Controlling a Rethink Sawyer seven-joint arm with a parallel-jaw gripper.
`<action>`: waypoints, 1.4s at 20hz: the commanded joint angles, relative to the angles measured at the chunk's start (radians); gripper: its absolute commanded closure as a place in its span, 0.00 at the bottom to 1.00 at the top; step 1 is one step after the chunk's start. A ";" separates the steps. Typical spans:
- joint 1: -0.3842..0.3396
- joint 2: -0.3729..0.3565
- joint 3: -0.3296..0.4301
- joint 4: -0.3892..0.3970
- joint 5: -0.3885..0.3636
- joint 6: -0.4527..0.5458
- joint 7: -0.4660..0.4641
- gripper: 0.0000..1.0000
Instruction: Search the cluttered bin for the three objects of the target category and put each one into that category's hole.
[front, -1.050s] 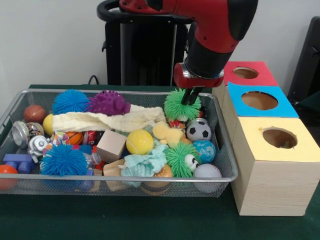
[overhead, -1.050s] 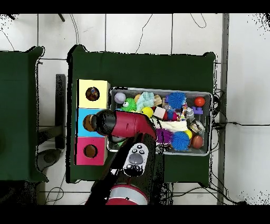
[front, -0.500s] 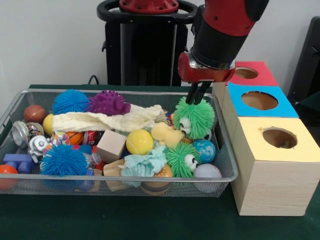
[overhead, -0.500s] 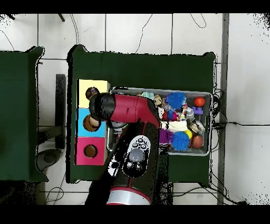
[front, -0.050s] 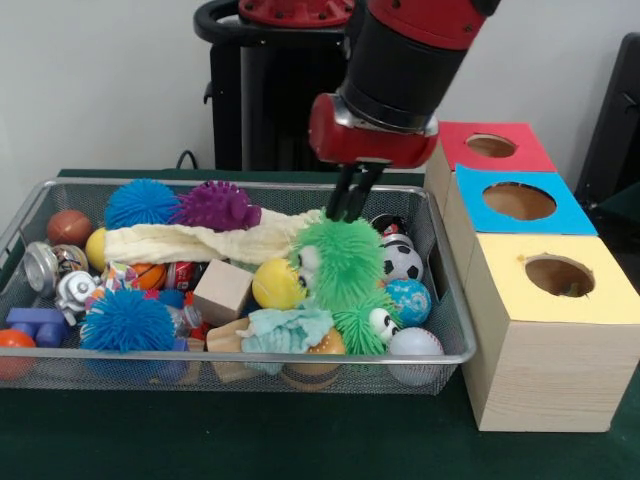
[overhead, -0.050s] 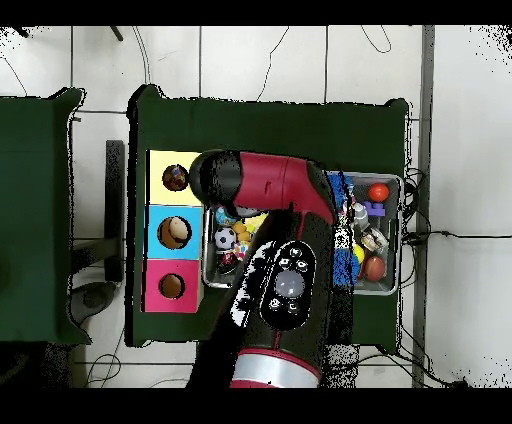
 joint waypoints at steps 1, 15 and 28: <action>-0.120 0.005 0.112 -0.109 -0.109 0.087 -0.189 1.00; -0.190 -0.027 0.129 0.075 -0.196 0.050 -0.110 1.00; -0.148 -0.045 0.135 0.153 -0.165 0.072 0.009 1.00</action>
